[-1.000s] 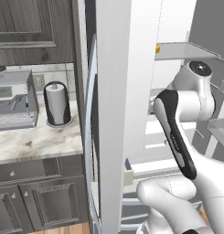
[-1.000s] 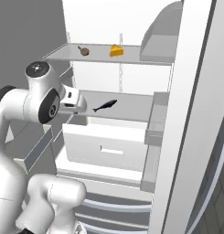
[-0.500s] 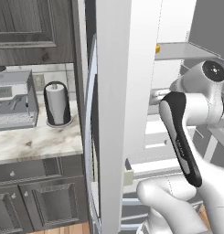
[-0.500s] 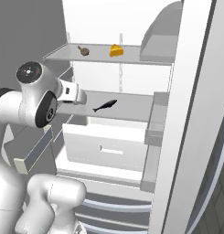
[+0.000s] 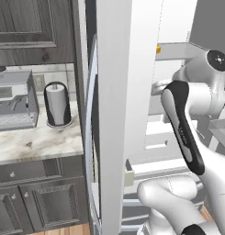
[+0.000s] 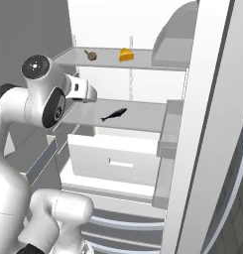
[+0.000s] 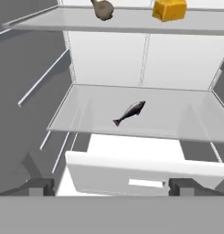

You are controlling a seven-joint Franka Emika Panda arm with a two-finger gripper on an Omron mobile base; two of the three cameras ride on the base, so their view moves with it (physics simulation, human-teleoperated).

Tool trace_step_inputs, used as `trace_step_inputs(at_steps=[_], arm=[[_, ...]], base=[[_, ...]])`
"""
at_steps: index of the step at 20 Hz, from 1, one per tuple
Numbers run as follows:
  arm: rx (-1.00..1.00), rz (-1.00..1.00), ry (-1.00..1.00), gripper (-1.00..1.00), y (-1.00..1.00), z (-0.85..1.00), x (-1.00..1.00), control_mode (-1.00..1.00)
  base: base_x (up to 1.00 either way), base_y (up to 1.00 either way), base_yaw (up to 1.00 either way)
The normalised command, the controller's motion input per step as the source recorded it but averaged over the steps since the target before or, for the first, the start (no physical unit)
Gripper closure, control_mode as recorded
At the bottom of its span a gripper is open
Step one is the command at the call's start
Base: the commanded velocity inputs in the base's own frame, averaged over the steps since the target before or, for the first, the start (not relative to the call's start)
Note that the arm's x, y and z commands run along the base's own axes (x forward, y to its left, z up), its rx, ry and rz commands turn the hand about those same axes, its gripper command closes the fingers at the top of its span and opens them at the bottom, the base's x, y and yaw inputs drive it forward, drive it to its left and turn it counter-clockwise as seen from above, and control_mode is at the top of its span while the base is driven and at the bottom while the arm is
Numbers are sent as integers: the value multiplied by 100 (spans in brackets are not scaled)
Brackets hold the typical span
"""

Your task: Take the cheese, fish, and garlic from the fridge and place them on the plate on the dining counter to create an appetizer plate.

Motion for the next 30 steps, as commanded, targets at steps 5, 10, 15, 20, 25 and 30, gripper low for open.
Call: trace_step_inputs(at_steps=[5, 10, 15, 20, 25, 30], arm=[[0, 8, -1, -100, 0, 31, 28, -100], [0, 9, -9, -100, 0, 31, 34, -100], [-2, 8, -15, -100, 1, 29, 26, -100], [-11, 3, -14, -100, 15, 11, 35, -100], [-7, 0, -2, -100, 7, 14, 35, -100], [-1, 0, 0, -100, 0, 28, 19, -100]], base=[[0, 0, 0], [0, 0, 0], [0, 0, 0], [0, 0, 0], [0, 0, 0], [0, 0, 0]])
